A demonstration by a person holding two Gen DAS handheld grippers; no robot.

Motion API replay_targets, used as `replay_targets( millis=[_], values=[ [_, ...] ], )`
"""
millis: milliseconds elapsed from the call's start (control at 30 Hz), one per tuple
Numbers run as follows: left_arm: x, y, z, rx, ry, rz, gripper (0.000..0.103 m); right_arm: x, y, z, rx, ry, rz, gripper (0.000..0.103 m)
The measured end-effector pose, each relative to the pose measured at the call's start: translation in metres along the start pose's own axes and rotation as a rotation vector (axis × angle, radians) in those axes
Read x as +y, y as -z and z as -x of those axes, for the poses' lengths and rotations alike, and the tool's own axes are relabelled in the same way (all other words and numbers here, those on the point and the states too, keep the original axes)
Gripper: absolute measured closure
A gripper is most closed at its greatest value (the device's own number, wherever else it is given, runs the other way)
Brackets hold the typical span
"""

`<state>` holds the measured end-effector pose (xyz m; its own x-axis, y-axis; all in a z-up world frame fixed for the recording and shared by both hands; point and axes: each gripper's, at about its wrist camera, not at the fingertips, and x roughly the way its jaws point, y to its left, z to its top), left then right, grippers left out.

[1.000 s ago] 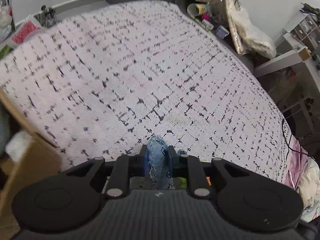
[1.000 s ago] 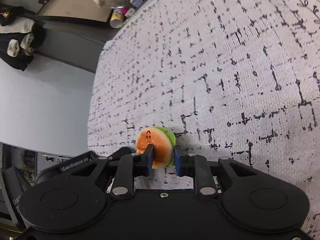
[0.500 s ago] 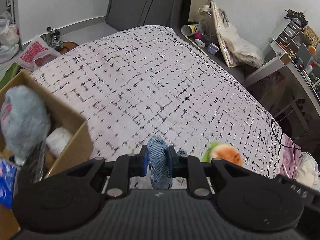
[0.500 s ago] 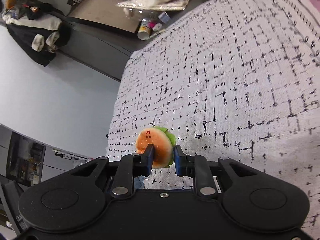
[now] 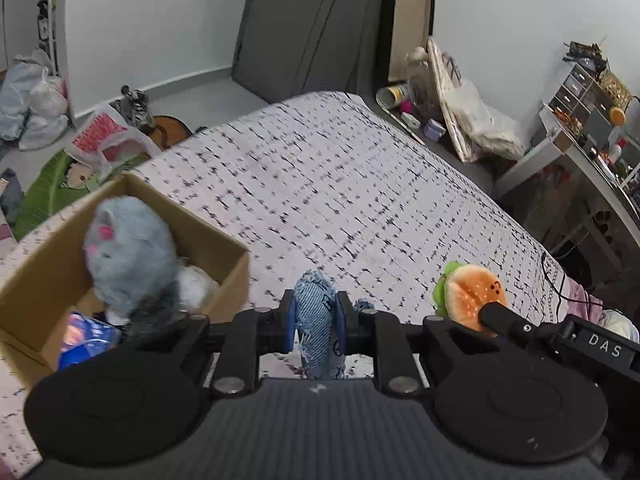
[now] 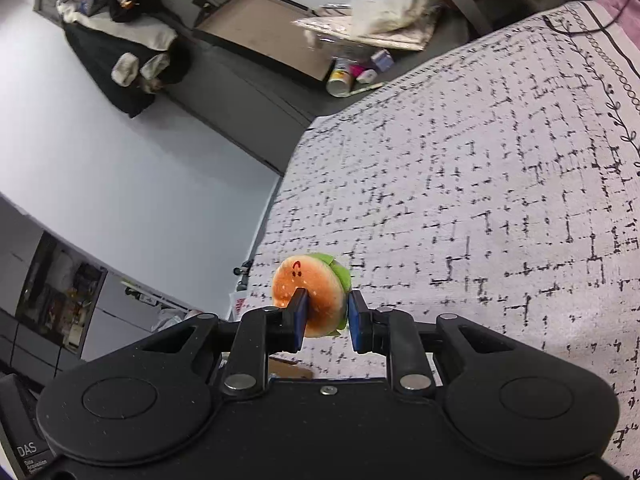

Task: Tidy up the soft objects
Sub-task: 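Carry the whale plush in the left gripper while the right carries the burger to the box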

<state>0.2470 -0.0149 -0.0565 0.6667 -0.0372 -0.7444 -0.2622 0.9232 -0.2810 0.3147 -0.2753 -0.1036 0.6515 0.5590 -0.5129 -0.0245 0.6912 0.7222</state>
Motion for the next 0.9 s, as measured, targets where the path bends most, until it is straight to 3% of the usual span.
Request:
replay_targets(
  millis=[500,900],
  values=[
    [0.051,-0.007,0.042,-0.047,-0.053,0.049,0.085,0.043,0.024,0.001,0.025,-0.027,0.1,0.081],
    [0.101,-0.009,0.05,-0.041,-0.081,0.104,0.084,0.073,0.048,-0.007,0.075,-0.059,0.174,0.082]
  ],
)
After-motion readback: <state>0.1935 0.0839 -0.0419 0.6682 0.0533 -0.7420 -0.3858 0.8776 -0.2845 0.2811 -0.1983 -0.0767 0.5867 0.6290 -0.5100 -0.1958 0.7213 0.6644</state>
